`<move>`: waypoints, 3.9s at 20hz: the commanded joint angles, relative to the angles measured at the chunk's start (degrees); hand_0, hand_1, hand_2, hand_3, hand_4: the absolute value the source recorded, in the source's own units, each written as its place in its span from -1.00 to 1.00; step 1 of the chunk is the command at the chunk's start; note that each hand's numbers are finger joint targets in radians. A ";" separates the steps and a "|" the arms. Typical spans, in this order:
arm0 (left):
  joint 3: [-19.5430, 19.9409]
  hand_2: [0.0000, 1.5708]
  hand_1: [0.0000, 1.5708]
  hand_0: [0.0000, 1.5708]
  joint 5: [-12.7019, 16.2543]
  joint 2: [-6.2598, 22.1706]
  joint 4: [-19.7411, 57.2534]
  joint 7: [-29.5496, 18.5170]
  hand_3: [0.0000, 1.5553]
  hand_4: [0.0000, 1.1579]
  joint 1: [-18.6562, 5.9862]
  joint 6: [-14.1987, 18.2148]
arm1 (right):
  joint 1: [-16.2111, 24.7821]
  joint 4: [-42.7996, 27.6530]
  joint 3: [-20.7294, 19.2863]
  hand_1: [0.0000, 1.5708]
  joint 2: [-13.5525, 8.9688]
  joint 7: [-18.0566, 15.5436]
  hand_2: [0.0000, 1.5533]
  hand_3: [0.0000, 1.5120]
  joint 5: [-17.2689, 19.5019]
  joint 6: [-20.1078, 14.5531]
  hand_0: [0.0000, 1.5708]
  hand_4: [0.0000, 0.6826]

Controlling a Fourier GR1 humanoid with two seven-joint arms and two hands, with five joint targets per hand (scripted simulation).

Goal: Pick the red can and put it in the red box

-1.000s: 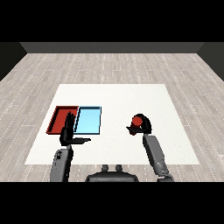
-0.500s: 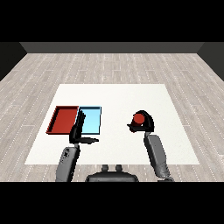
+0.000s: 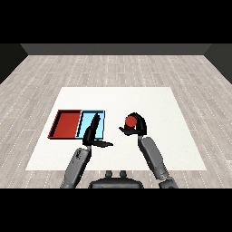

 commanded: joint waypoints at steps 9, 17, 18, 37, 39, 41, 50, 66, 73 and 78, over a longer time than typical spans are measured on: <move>-10.43 -1.00 -1.00 -1.00 2.81 -0.05 3.36 0.81 -1.00 -1.00 -4.18 8.43 | -1.00 -7.01 11.54 0.75 0.26 2.42 0.81 0.85 -1.87 -8.58 0.75 0.83; -9.94 -1.00 -1.00 -1.00 2.77 -0.05 5.56 3.85 -1.00 -1.00 -7.63 8.95 | -2.04 -6.84 13.17 0.80 0.26 2.09 0.84 0.86 -2.49 -8.17 0.80 0.80; -12.17 -1.00 -1.00 -1.00 3.29 -0.05 7.73 0.27 -1.00 -1.00 -7.59 11.11 | -0.70 -6.84 16.29 0.80 0.26 0.36 0.84 0.86 -4.00 -10.80 0.80 0.81; -12.57 -1.00 -1.00 -1.00 6.53 -0.01 12.23 5.03 -1.00 -1.00 -16.09 12.14 | -8.14 -3.84 20.78 0.85 0.24 -0.46 0.87 0.85 -10.26 -14.15 0.85 0.59; -17.95 -1.00 -1.00 -1.00 4.97 -0.01 12.25 4.63 -1.00 -0.59 -14.14 19.82 | -6.20 -8.02 24.12 0.87 0.23 -0.45 0.88 0.86 -10.24 -17.38 0.87 0.50; -16.61 0.00 -0.02 -0.02 2.81 0.00 11.15 9.39 -1.00 -0.05 -18.54 22.90 | -4.41 -9.33 23.76 0.92 0.22 -0.66 0.89 0.86 -9.18 -15.40 0.92 0.50; -17.44 0.96 1.00 1.00 4.47 0.05 14.48 6.70 0.86 0.72 -16.55 22.07 | -7.05 -5.58 25.68 0.87 0.20 -4.02 0.85 0.84 -11.93 -15.91 0.87 0.64; -18.76 0.97 1.00 1.00 6.37 0.06 10.20 5.99 0.89 0.77 -17.00 27.64 | -8.79 -6.18 20.68 0.79 0.20 -1.13 0.81 0.81 -14.33 -10.19 0.79 0.38; -15.03 1.00 1.00 1.00 4.01 0.04 10.56 6.32 0.92 0.97 -16.44 25.28 | -5.33 -10.54 20.22 -1.00 0.21 0.10 -1.00 -1.00 -9.08 -8.82 -1.00 -1.00; -13.79 1.00 1.00 1.00 6.15 0.01 15.43 6.07 0.91 0.98 -22.53 24.75 | -3.82 -14.32 20.00 -1.00 -0.38 1.94 -1.00 -1.00 -5.19 -10.26 -1.00 -1.00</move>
